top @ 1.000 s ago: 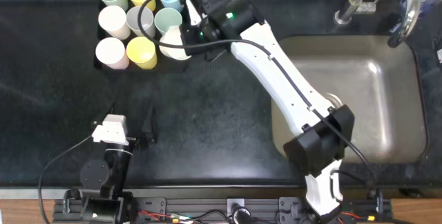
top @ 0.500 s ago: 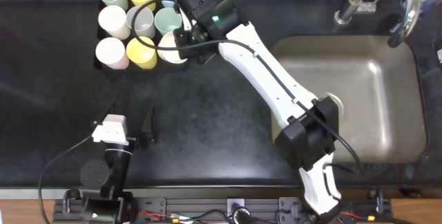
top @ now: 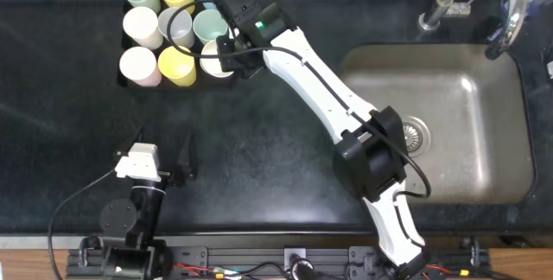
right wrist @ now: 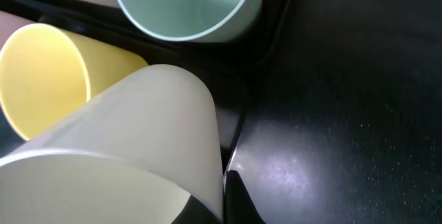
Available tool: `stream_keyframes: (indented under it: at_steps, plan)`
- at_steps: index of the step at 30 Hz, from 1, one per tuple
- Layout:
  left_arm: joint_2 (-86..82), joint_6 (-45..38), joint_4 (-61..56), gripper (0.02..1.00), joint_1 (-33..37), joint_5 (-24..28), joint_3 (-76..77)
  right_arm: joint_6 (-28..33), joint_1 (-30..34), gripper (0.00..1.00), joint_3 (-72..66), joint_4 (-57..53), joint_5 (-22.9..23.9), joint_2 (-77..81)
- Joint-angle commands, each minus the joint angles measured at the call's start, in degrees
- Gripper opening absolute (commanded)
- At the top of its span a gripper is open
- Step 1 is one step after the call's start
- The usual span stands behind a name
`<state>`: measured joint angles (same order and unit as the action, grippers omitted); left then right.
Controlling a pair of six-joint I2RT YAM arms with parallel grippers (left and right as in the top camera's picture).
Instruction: Store Cups
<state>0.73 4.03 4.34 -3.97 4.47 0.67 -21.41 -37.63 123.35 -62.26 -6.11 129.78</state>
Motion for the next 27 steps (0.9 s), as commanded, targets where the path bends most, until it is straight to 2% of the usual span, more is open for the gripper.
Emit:
stream_keyframes:
  at_steps: [1, 5, 27]
  plan:
    - [-0.6, -1.0, 0.1, 1.0, 0.5, -0.1, -0.2, -1.6, -0.8, 0.042, 0.6, 0.8, 1.8, 0.2]
    - [-0.6, -1.0, 0.1, 1.0, 0.5, -0.1, -0.2, -1.8, -1.2, 0.042, 0.5, 1.0, 3.3, 0.3]
    - [-0.6, -1.0, 0.1, 1.0, 0.5, -0.1, -0.2, -3.5, -2.5, 0.042, 0.5, 1.0, 3.4, 3.7]
